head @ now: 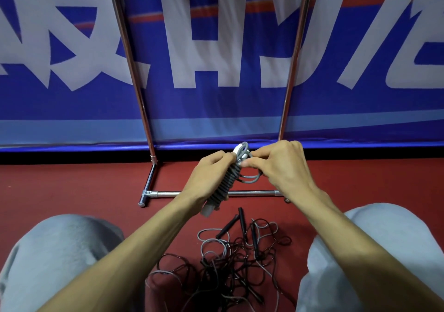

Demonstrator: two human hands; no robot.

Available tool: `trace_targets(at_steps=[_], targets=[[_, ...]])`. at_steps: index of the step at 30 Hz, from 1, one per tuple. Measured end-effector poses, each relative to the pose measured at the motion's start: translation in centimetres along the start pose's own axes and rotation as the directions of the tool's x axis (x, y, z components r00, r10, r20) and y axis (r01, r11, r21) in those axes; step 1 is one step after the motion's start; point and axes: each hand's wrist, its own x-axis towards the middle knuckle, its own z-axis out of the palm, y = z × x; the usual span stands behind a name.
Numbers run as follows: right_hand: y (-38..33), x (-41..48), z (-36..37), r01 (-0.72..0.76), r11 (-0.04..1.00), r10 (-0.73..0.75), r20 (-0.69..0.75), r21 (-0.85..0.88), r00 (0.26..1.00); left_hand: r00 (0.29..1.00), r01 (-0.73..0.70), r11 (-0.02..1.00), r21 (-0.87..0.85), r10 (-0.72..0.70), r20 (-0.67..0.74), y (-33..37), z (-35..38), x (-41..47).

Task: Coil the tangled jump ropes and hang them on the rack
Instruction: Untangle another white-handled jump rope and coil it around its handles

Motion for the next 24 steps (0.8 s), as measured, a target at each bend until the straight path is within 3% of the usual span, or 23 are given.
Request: trace_targets(at_steps=[3, 6, 8, 14, 19, 24], targets=[[0.1, 0.0, -0.2, -0.045, 0.999, 0.045, 0.034, 0.002, 0.998, 0.998, -0.066, 0.989, 0.13, 0.067, -0.006, -0.1, -0.4, 0.0], [0.1, -0.2, -0.5, -0.093, 0.996, 0.093, 0.043, 0.015, 0.995, 0.978, -0.16, 0.88, 0.448, 0.204, -0.052, 0.0, -0.8, 0.0], [0.1, -0.4, -0.7, -0.127, 0.986, 0.125, 0.025, 0.104, 0.992, 0.969, -0.179, 0.84, 0.513, 0.24, -0.056, 0.0, -0.9, 0.1], [-0.5, -0.7, -0.2, -0.106, 0.97, 0.119, -0.049, 0.221, 0.992, 0.984, -0.148, 0.93, 0.336, 0.172, -0.042, -0.2, -1.2, 0.4], [-0.2, -0.9, 1.1, 0.046, 0.989, -0.038, -0.059, 0.141, 0.998, 0.99, -0.124, 0.985, 0.124, 0.131, -0.054, -0.6, -1.5, 0.7], [-0.8, -1.0, 0.7, -0.017, 0.975, 0.053, -0.157, 0.221, 0.986, 0.989, -0.15, 0.983, 0.108, 0.149, 0.025, -0.6, -0.7, 0.3]])
